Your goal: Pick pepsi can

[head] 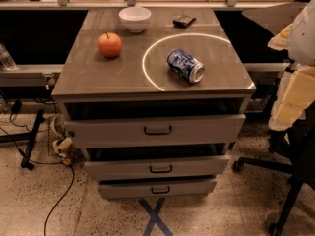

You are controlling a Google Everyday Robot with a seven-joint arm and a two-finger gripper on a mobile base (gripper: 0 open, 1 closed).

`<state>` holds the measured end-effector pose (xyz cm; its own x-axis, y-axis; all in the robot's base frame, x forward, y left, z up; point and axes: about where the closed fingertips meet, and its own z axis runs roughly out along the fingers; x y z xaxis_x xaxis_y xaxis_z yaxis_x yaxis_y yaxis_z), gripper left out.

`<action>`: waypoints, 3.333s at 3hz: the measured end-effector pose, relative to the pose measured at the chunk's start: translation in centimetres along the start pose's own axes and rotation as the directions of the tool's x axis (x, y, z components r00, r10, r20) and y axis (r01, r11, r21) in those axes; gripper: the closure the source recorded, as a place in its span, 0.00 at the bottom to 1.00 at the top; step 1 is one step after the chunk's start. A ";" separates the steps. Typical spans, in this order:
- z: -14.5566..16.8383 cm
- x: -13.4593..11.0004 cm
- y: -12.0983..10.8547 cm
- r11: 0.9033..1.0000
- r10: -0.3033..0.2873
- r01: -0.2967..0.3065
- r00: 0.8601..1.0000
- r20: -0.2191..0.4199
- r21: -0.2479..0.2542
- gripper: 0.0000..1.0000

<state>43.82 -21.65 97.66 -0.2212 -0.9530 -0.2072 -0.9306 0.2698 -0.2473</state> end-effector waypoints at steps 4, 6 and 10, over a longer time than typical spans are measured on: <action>10.3 -7.7 -8.4 0.998 0.054 -0.057 0.983 0.177 0.012 0.00; 18.2 -9.9 -15.7 0.976 0.196 -0.215 0.945 0.262 0.044 0.00; 17.8 -13.0 -12.8 0.975 0.220 -0.200 0.920 0.325 -0.094 0.95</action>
Offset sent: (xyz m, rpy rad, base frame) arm 0.0600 0.0277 -0.0367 0.1274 -0.0077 0.0177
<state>63.78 -10.29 86.70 -0.3135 -0.7722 -0.5527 -0.8906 0.4410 -0.1110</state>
